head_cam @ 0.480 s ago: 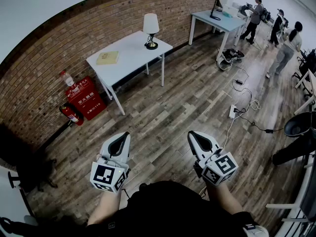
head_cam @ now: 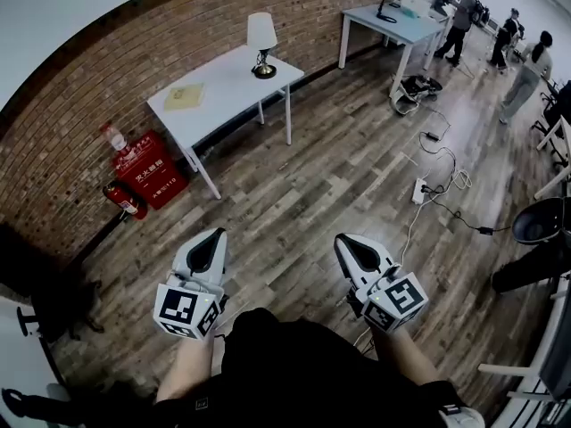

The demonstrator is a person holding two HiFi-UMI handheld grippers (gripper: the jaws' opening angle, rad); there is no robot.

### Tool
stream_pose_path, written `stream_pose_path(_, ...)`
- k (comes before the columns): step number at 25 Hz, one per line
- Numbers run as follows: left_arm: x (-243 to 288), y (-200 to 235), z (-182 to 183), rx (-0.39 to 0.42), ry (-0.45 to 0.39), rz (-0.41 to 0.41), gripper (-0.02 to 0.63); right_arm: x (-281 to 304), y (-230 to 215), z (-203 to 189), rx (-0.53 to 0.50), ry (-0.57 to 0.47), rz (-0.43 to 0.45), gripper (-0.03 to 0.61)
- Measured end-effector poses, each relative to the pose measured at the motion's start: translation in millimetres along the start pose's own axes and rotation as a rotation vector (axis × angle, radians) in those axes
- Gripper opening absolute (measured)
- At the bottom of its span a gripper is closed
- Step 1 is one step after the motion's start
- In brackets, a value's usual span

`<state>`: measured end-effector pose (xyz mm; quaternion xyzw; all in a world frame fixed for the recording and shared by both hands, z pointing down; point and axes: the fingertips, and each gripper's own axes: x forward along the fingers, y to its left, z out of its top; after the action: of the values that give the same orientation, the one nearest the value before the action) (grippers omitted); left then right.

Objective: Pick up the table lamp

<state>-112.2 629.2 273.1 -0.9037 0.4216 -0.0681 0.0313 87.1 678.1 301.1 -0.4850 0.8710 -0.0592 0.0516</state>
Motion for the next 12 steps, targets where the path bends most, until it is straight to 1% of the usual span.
stream_pose_path(5, 24.2, 12.5, -5.4, -0.019, 0.003, 0.002, 0.008, 13.9, -25.5, -2.0, 0.022, -0.008, -0.011, 0.012)
stream_pose_path(8, 43.9, 34.7, -12.3, -0.029, 0.002, 0.014, 0.008, 36.2, -42.8, -5.6, 0.032, -0.007, -0.015, 0.012)
stream_pose_path(12, 84.9, 72.9, -22.2, -0.039, -0.005, 0.037, 0.008, 78.0, -72.5, -12.3, 0.044, 0.003, -0.005, 0.012)
